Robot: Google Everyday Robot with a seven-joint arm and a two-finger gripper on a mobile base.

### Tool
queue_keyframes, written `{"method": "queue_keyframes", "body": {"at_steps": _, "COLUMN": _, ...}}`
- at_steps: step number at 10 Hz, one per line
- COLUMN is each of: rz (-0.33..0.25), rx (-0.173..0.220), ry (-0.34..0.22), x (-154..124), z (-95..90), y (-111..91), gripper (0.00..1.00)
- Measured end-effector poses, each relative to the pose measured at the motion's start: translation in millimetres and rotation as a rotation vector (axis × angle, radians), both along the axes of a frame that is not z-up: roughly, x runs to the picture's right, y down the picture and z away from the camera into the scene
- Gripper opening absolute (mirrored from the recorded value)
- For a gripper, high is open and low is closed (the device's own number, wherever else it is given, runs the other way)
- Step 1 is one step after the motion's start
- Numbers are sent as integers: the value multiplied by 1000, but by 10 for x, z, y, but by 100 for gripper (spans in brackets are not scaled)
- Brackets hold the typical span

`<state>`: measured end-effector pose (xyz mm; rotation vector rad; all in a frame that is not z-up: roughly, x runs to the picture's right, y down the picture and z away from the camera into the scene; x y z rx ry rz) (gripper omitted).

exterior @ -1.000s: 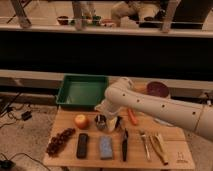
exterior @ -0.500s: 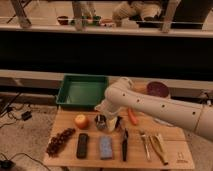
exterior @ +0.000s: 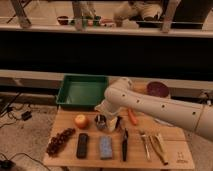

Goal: Stack cups into tray

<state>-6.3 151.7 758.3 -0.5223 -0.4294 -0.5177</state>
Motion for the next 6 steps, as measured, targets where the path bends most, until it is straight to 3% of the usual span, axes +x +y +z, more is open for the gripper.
{"method": "queue_keyframes", "body": {"at_steps": 6, "rz": -21, "rx": -9, "ry": 12, "x": 34, "z": -16, "y": 122, "gripper": 80}}
